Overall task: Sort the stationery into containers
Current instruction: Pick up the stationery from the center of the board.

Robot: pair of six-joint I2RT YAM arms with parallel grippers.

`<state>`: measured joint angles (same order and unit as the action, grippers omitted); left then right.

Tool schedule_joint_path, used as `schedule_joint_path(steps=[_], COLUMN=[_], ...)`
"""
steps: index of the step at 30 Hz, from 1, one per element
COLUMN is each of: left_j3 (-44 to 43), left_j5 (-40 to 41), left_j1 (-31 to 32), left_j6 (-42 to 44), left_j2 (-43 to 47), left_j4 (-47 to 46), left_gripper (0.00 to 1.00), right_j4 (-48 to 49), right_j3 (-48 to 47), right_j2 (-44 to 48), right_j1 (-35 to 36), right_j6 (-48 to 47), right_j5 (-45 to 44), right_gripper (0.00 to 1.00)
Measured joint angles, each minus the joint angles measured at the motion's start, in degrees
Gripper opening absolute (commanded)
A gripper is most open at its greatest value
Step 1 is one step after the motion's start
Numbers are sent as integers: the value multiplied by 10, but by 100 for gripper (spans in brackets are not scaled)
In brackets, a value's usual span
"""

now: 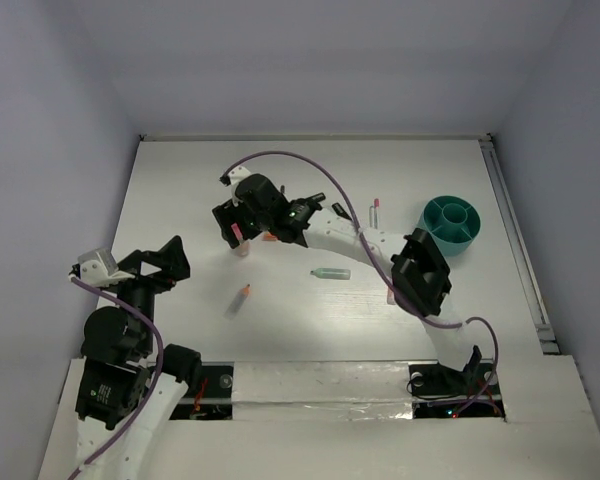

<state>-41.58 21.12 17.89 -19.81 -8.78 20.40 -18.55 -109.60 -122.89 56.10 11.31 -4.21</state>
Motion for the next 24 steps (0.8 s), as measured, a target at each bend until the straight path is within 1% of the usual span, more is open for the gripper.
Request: schedule_joint_path(steps=[2, 9, 11, 14, 15, 16, 18, 19, 21, 23, 24], left_j3=[0, 8, 8, 8, 8, 8, 8, 8, 8, 8, 8], left_j5=[-2, -11, -12, -12, -12, -12, -13, -14, -14, -14, -15], left_j1=[0, 0, 0, 0, 0, 0, 0, 0, 0, 0, 0], left_j6=[0, 0, 0, 0, 0, 0, 0, 0, 0, 0, 0], left_j2=[0, -1, -1, -1, -1, -1, -1, -1, -1, -1, -1], left_j4=[0, 0, -1, -1, -1, -1, -1, -1, -1, -1, -1], left_gripper=[99, 99, 99, 99, 99, 99, 99, 99, 99, 99, 99], right_j4=[-11, -31, -35, -38, -38, -38, -38, -38, -37, -36, -35], right_j3=[-11, -57, -61, -67, -70, -71, -72, -72, -72, -72, -72], right_j2=[-12, -55, -62, -67, -70, -71, -71, -71, -71, -71, -71], right_j1=[3, 10, 13, 17, 17, 18, 21, 22, 23, 25, 26], right_j6=[-5, -17, -21, -22, -24, -24, -26, -26, -25, -24, -21], right_j5=[-12, -43, -51, -63, -67, -71, -81, -85, -94, -100, -103], right_gripper=[87, 81, 77, 68, 64, 59, 46, 37, 27, 25, 21])
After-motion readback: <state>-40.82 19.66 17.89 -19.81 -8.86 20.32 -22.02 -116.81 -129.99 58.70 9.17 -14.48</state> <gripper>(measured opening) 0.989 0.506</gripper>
